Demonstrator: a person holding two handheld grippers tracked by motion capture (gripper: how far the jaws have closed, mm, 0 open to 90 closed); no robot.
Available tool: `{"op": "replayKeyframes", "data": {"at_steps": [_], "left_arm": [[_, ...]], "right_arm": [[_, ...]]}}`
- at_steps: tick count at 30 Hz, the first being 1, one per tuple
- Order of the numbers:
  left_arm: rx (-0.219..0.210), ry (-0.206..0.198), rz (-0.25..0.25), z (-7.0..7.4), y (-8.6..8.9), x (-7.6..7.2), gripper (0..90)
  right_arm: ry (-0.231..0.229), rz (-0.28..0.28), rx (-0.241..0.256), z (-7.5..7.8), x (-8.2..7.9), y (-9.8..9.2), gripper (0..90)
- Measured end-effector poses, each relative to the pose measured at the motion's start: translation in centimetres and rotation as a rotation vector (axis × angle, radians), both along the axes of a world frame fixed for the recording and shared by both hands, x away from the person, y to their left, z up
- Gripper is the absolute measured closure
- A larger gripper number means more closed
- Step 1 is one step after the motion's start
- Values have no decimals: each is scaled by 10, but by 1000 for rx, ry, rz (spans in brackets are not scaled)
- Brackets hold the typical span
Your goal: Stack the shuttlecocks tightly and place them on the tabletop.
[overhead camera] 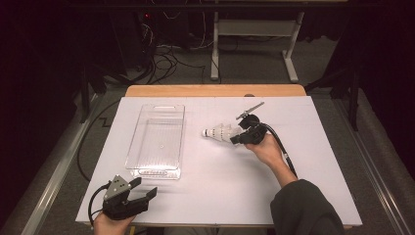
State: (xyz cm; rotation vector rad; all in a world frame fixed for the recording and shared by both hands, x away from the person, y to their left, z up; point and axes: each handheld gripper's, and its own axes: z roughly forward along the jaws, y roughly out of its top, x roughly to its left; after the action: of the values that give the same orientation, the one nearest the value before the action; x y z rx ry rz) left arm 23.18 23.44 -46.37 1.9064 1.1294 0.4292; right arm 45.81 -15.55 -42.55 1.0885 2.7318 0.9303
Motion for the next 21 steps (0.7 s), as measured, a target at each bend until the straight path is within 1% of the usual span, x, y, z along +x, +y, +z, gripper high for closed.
{"op": "replayKeyframes", "data": {"at_steps": [11, 21], "left_arm": [[0, -1, 1, 0, 0, 0, 318], [0, -2, 2, 0, 0, 0, 318]], "right_arm": [[-5, 1, 3, -1, 3, 1, 900], [3, -7, 3, -1, 5, 2, 900]]}}
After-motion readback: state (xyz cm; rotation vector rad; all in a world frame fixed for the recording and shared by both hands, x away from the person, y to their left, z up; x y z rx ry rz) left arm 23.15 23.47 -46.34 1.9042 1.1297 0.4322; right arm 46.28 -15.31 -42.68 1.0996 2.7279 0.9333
